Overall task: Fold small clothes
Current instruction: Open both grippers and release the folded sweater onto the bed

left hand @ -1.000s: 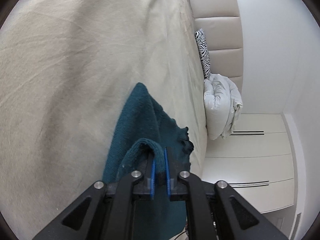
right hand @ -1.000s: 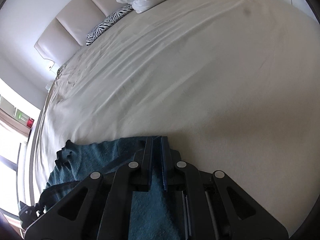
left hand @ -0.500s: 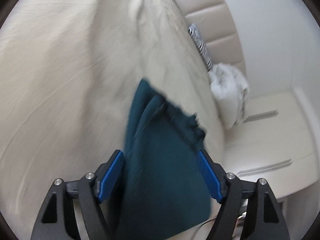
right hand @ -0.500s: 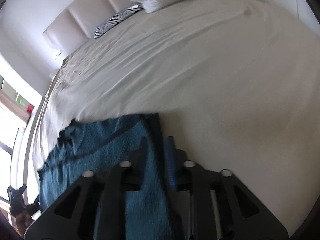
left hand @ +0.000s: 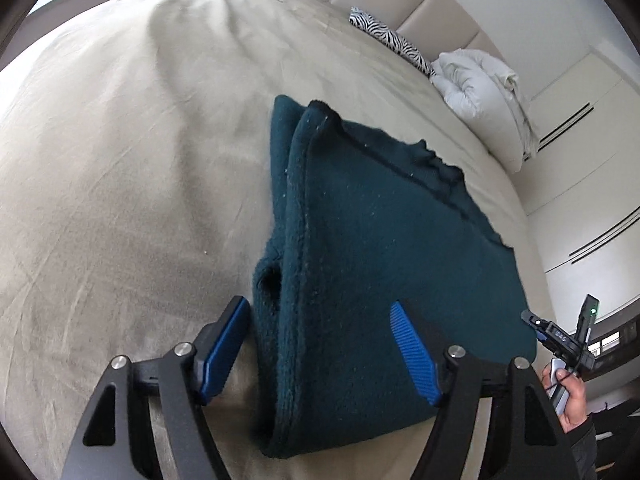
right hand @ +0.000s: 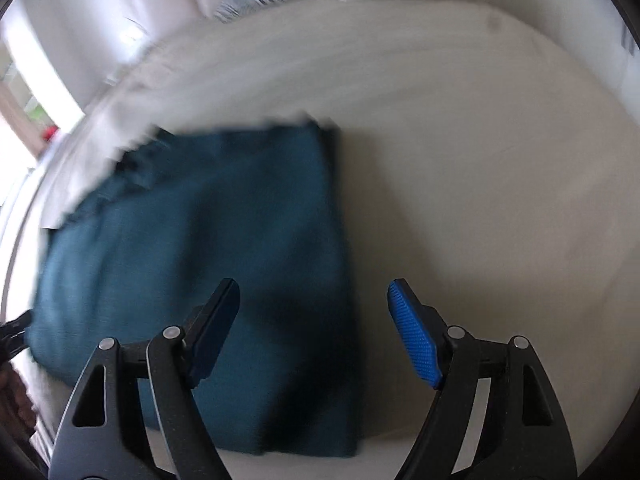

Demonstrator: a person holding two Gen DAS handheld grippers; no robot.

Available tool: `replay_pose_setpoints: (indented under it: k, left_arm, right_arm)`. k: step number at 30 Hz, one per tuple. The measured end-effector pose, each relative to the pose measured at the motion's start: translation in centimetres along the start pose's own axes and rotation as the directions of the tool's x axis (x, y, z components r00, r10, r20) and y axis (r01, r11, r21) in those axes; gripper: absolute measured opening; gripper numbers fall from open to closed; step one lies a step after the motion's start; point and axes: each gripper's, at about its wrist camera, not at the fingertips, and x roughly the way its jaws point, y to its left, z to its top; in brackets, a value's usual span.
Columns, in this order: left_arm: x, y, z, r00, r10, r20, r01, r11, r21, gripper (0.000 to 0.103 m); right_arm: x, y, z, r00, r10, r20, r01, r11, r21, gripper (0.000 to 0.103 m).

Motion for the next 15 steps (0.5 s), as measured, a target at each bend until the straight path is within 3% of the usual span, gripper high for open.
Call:
replay_pose_setpoints:
  k: [7,11,13,15]
  left_arm:
    - [-0.9,-0.8,0.0,0.999,0.051,-0.008,-0.051,0.999,0.013,0.069]
    - [-1.0,-1.8,-0.1,0.998,0.067,0.018,-0.068,0.997,0.030,0.069]
    - [-0.4,-1.2,0.0,0.998,0.061,-0.012,-0.061,0.998,-0.017,0.069]
    - [-0.5,-0.6,0.1,0.999,0.031,-0.006,-0.032,0.998,-0.055,0.069]
  right_arm:
    - [-2.1,-4.6,-1.2,0.991,0.118,0.068,-0.131,0.964,0.232,0.076]
    - [-3.2,-5.5,-1.8,0.981,0.170,0.091,-0.190,0.941,0.281,0.076]
    - [-3.8,-5.3,-1.9,0.971,0.215,0.104,-0.236,0.932,0.276,0.076]
    - [-4.1,-4.3,-1.7,0.972,0.206,0.110,-0.228,0.941,0.252,0.076]
